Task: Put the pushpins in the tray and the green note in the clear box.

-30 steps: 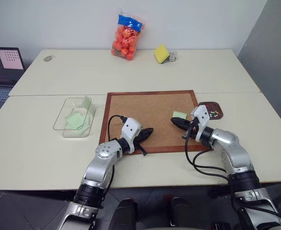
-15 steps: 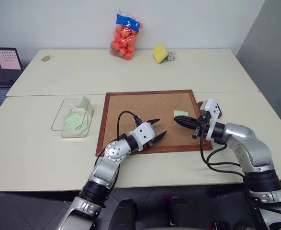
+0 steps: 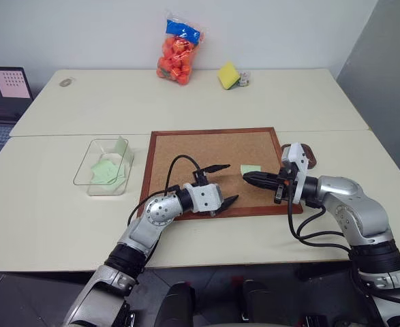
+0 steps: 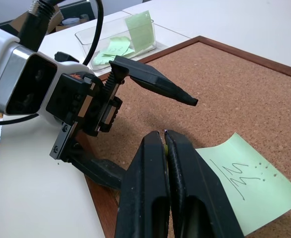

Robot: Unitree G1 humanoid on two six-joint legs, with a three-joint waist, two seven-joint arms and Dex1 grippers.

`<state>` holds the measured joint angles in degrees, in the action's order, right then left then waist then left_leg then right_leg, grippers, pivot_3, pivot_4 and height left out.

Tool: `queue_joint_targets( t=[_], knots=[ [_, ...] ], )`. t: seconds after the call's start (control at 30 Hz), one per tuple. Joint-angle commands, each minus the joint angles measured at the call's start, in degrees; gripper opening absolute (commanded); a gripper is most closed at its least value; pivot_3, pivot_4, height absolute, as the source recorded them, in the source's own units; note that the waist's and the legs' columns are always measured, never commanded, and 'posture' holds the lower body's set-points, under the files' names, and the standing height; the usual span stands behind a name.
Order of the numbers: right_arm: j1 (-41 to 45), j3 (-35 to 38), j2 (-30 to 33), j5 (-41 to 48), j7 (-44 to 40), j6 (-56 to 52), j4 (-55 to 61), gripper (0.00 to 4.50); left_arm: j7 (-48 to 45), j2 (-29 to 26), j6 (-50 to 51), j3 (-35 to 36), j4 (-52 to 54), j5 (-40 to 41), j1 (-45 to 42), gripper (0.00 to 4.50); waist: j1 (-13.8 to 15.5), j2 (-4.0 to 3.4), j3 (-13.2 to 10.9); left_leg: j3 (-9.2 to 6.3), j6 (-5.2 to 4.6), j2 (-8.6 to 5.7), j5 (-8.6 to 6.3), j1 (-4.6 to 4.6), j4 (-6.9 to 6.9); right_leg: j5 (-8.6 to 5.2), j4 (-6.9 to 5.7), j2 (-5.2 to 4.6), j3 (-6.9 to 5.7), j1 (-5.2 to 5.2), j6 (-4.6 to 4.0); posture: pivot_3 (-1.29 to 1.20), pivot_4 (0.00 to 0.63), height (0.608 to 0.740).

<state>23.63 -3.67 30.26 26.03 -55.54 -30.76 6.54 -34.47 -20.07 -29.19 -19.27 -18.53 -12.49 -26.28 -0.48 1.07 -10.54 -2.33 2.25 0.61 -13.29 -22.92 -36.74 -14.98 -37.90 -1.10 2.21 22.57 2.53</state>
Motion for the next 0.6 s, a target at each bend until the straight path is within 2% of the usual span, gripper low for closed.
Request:
queue_joint_targets(
  t=[0.03, 0.4, 0.5, 0.6],
  knots=[
    [0.97, -0.63, 0.58, 1.42, -1.64, -0.83, 2.83, 0.0, -0.06, -0.09, -3.48, -0.78, -0.61, -1.06, -2.9, 4.49, 0.0, 0.01, 0.0, 0.0, 0.0, 0.0, 0.0, -0.01, 0.0, 0.0, 0.0, 0.0, 0.0, 0.0, 0.0, 0.0, 0.15, 0.74],
    [1.86, -1.37, -0.22, 1.53, -1.73, -1.88, 2.98, 0.0, -2.04, -1.4, -9.1, -3.17, -4.25, -3.16, -5.53, 4.49, -0.05, 0.01, 0.0, 0.03, 0.0, 0.01, 0.0, 0.0, 0.0, 0.01, -0.05, 0.02, 0.03, 0.05, -0.01, 0.0, 0.15, 0.74],
    [2.07, -1.52, -0.43, 1.61, -1.77, -2.15, 2.84, 0.0, -2.18, -1.6, -9.91, -3.13, -5.47, -3.67, -6.42, 4.08, -0.03, 0.01, 0.0, 0.03, 0.0, 0.0, 0.0, -0.01, -0.01, 0.0, -0.05, 0.02, 0.02, 0.05, 0.0, 0.0, 0.15, 0.74],
    [2.08, -1.5, -0.6, 1.87, -1.72, -2.53, 3.01, 0.0, -2.33, -1.43, -10.38, -3.13, -5.74, -3.58, -6.78, 3.48, -0.04, 0.01, 0.0, 0.03, 0.0, 0.0, 0.0, -0.01, -0.01, 0.0, -0.05, 0.01, 0.03, 0.05, 0.0, 0.0, 0.15, 0.74]
  ],
)
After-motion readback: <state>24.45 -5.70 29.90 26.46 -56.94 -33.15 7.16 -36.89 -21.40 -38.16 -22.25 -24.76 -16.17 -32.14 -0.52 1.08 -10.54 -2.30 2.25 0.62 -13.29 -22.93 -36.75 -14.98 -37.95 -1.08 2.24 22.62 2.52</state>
